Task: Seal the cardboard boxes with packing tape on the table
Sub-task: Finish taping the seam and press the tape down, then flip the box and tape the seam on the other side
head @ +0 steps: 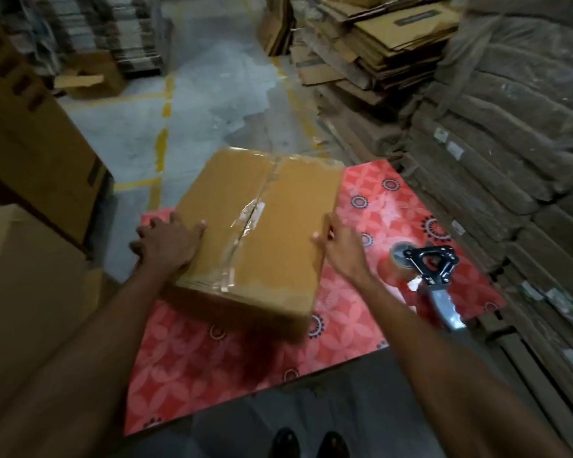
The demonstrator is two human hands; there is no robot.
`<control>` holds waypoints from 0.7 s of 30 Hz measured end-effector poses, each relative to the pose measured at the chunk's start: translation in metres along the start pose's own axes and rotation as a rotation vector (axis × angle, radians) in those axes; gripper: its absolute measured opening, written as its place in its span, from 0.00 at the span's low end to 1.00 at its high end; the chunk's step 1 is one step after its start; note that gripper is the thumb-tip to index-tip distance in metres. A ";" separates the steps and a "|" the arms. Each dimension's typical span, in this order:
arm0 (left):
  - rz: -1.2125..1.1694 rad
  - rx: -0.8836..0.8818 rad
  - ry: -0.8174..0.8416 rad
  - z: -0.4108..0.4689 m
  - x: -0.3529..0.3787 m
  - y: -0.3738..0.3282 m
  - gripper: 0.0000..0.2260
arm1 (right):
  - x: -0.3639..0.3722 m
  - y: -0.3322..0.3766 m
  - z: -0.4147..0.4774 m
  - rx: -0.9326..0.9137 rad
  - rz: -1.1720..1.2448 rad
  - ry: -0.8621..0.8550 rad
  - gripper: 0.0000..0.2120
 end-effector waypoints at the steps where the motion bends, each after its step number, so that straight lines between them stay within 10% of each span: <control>1: -0.005 -0.020 0.012 -0.018 0.001 0.004 0.36 | -0.009 0.005 0.023 -0.065 -0.146 0.076 0.18; 6: 0.042 0.441 -0.136 -0.144 0.003 -0.017 0.23 | -0.008 0.023 0.058 -0.228 -0.714 0.317 0.16; 14: -0.185 0.785 -0.080 -0.148 0.027 -0.094 0.13 | -0.002 0.012 -0.027 -0.406 -0.713 0.350 0.24; 21: 0.058 0.890 0.099 -0.096 0.043 -0.125 0.33 | -0.021 -0.013 -0.111 -0.555 -0.714 0.402 0.45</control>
Point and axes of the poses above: each hand's wrist, its own z-axis towards the middle knuckle, its own x-axis out of the palm, y = z × x, the point moved 2 cm from there along z, towards the middle knuckle, and after that the axes turned 11 degrees about -x, right-handed, at the moved point
